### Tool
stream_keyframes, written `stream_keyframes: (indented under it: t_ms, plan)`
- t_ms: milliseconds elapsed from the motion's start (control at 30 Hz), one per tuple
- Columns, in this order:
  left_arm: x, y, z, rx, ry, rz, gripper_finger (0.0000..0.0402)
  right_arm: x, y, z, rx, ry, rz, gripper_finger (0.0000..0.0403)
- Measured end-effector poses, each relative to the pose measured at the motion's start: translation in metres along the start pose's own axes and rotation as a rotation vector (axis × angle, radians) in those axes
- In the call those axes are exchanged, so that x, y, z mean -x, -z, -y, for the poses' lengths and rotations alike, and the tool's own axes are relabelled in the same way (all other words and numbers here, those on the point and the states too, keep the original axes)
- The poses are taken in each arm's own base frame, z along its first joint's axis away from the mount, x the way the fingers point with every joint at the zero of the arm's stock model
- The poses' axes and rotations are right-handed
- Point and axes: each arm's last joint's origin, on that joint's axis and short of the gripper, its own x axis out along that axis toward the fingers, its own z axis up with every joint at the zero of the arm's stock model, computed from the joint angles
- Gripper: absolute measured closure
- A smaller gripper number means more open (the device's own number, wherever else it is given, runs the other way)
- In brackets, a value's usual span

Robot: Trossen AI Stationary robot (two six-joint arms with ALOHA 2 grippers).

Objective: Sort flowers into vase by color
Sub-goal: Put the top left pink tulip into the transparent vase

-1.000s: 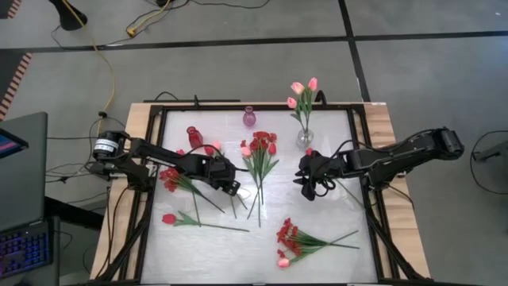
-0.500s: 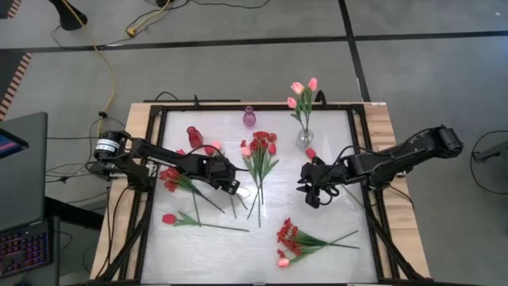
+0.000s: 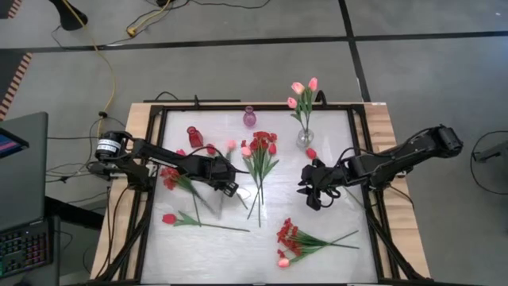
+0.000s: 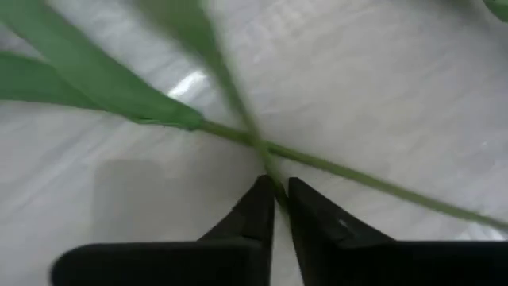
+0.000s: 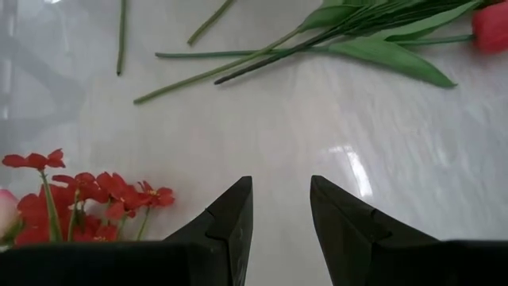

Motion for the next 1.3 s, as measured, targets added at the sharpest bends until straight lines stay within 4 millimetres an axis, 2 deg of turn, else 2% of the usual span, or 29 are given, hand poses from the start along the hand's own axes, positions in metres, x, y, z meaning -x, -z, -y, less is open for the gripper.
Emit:
stream_keyframes:
  t_ms: [67, 233, 400, 533, 767, 867, 967, 1067, 1200, 1300]
  plan:
    - [0.000, 0.000, 0.000, -0.018, -0.005, 0.008, 0.0396, 0.000, 0.000, 0.000, -0.012, 0.001, 0.000, 0.0249]
    - [0.017, -0.008, 0.007, -0.053, 0.044, 0.060, 0.0400, 0.000, 0.000, 0.000, -0.015, 0.001, -0.001, 0.0249]
    - [0.061, -0.027, 0.021, -0.071, 0.197, 0.200, 0.0401, 0.000, 0.000, 0.000, -0.015, 0.001, 0.000, 0.0249]
    - [0.099, -0.038, 0.025, -0.064, 0.311, 0.350, 0.0401, 0.000, 0.000, 0.000, -0.027, 0.001, 0.000, 0.0249]
    - [0.155, -0.040, 0.005, -0.146, 0.271, 0.630, 0.0401, 0.000, 0.000, 0.000, -0.036, -0.002, 0.005, 0.0249]
    - [0.173, -0.041, 0.001, -0.205, 0.293, 0.714, 0.0401, 0.000, 0.000, 0.000, -0.035, -0.002, 0.005, 0.0249]
    - [0.181, -0.039, 0.001, -0.264, 0.352, 0.782, 0.0401, 0.000, -0.001, 0.000, -0.035, 0.001, 0.007, 0.0249]
    - [0.180, -0.036, 0.007, -0.383, 0.483, 0.843, 0.0402, 0.000, -0.001, 0.000, -0.035, 0.023, 0.026, 0.0249]
    - [0.163, -0.034, 0.020, -0.538, 0.712, 0.928, 0.0401, 0.005, -0.009, -0.002, -0.029, 0.006, 0.116, 0.0249]
    - [0.141, -0.033, 0.029, -0.590, 0.798, 0.966, 0.0401, 0.017, -0.023, -0.010, 0.003, -0.084, 0.283, 0.0249]
